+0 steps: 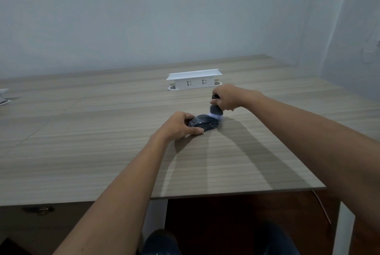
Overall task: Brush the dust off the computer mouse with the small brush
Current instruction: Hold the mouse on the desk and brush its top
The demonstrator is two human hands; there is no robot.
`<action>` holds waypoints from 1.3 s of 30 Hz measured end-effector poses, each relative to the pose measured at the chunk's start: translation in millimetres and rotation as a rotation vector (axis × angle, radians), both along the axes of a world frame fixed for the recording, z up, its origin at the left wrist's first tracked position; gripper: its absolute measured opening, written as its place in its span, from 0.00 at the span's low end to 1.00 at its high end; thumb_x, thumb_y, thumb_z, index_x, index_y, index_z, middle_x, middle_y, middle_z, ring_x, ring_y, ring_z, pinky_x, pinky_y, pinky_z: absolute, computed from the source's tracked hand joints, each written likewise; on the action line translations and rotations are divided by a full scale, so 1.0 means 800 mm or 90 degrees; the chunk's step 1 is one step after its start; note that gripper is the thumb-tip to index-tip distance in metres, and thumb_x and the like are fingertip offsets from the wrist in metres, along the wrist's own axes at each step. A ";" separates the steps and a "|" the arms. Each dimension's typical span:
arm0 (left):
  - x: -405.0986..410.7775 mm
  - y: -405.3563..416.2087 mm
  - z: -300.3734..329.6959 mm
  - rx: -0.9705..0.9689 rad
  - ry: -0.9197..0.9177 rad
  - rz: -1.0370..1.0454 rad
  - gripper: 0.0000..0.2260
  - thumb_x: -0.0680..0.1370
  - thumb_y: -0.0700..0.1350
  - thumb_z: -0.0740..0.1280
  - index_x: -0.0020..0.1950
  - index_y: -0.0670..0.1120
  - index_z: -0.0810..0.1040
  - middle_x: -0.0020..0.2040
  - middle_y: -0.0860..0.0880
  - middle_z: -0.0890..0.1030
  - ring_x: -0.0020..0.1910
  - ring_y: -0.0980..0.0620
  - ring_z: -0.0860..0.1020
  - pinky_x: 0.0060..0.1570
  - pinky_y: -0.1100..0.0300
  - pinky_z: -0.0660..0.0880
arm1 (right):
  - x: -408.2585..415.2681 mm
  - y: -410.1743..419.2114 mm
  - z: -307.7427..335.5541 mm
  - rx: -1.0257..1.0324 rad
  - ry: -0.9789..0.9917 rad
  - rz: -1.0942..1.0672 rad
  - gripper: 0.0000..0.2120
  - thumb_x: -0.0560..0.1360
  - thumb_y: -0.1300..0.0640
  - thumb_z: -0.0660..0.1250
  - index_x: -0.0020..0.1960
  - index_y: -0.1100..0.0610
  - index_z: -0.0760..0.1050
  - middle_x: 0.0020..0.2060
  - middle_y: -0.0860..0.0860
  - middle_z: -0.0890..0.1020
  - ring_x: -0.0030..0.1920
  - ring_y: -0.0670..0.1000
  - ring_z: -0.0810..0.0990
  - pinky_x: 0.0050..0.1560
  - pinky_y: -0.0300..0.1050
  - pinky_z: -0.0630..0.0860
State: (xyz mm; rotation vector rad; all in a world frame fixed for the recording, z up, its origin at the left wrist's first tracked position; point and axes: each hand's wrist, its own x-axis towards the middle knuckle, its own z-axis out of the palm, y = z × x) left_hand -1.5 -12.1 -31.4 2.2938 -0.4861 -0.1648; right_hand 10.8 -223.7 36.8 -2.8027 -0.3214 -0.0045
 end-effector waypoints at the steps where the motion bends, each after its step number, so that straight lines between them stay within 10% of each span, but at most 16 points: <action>1: 0.001 0.000 -0.001 0.000 0.001 0.002 0.20 0.70 0.51 0.79 0.60 0.47 0.84 0.51 0.50 0.87 0.52 0.50 0.84 0.60 0.49 0.79 | 0.000 -0.001 -0.003 -0.013 0.000 -0.010 0.08 0.82 0.61 0.62 0.55 0.65 0.76 0.38 0.44 0.78 0.30 0.46 0.76 0.31 0.42 0.75; 10: 0.000 -0.003 0.002 0.017 -0.009 0.006 0.20 0.70 0.52 0.78 0.60 0.47 0.83 0.51 0.48 0.87 0.51 0.47 0.84 0.59 0.47 0.79 | -0.003 0.006 0.005 0.187 -0.022 0.068 0.14 0.83 0.55 0.61 0.52 0.65 0.79 0.32 0.52 0.82 0.26 0.47 0.78 0.28 0.39 0.76; 18: 0.001 -0.004 -0.002 0.013 -0.020 0.013 0.20 0.69 0.53 0.79 0.58 0.48 0.84 0.49 0.49 0.87 0.50 0.48 0.84 0.58 0.46 0.79 | -0.001 -0.008 -0.006 -0.019 -0.027 -0.011 0.14 0.82 0.56 0.62 0.44 0.65 0.78 0.35 0.60 0.85 0.23 0.51 0.79 0.24 0.39 0.73; 39: 0.003 -0.015 -0.001 0.023 -0.031 0.064 0.19 0.68 0.54 0.80 0.52 0.45 0.85 0.42 0.49 0.84 0.39 0.52 0.79 0.36 0.61 0.71 | -0.024 -0.004 -0.001 0.209 -0.047 0.048 0.11 0.82 0.57 0.63 0.46 0.62 0.79 0.30 0.53 0.83 0.21 0.45 0.76 0.25 0.37 0.75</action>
